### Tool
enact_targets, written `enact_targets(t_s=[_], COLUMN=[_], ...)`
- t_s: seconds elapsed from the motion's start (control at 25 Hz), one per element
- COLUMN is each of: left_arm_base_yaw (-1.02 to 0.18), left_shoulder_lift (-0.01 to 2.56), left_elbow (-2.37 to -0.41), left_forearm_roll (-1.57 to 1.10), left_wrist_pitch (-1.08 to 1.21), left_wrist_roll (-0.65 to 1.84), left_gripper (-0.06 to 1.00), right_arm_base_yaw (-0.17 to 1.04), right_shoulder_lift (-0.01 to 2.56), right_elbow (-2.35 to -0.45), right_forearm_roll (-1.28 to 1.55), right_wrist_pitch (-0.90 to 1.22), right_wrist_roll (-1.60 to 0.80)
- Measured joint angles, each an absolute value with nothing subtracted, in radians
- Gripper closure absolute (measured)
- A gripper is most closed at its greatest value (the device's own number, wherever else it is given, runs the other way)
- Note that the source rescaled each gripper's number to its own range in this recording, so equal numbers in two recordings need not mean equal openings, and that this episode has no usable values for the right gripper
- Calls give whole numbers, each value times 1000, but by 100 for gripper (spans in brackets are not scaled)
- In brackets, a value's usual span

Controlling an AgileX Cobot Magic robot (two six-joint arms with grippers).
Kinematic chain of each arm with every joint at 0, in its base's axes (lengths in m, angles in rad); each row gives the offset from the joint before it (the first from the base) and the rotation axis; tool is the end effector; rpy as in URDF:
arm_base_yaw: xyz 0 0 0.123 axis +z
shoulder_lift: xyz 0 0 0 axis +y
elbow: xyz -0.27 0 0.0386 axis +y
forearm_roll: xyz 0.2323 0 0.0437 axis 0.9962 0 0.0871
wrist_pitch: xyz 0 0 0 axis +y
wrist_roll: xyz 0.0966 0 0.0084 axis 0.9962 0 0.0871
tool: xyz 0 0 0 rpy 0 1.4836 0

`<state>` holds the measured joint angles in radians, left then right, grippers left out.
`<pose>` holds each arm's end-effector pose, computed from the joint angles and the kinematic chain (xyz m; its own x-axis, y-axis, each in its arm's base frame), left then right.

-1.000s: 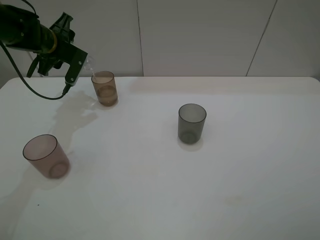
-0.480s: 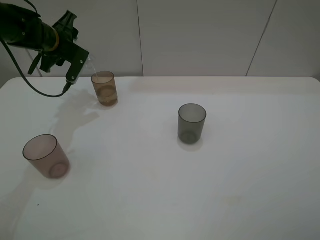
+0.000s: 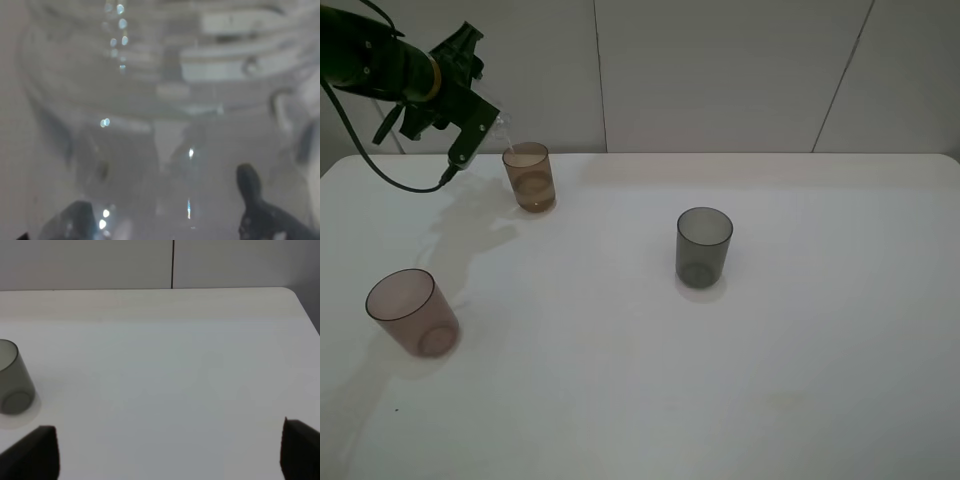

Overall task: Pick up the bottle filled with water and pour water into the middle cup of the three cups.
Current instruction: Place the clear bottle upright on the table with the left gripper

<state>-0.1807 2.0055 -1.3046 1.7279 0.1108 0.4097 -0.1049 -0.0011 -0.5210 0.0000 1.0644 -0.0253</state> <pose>0.4290 -0.0676 0.1811 0.3727 0.7838 0.4967 0.4175 -0.6196 0.6646 -0.0034 0.0004 0.2724 -0.4396 0.0209 -0.8979 0.0936 0.9953 -0.0227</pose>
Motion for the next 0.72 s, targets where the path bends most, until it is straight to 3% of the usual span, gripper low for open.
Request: enact_targets(t_s=[0.72], left_arm_base_yaw=[-181], left_shoulder_lift=[2006], left_elbow=[-1305], left_forearm_roll=[1735], left_wrist_pitch=[110], left_wrist_roll=[410], left_gripper=[94], right_arm_base_yaw=[-105], right_shoulder_lift=[-1], right_elbow=[-521], right_forearm_roll=[0], right_wrist_pitch=[1064], right_wrist_roll=[-25])
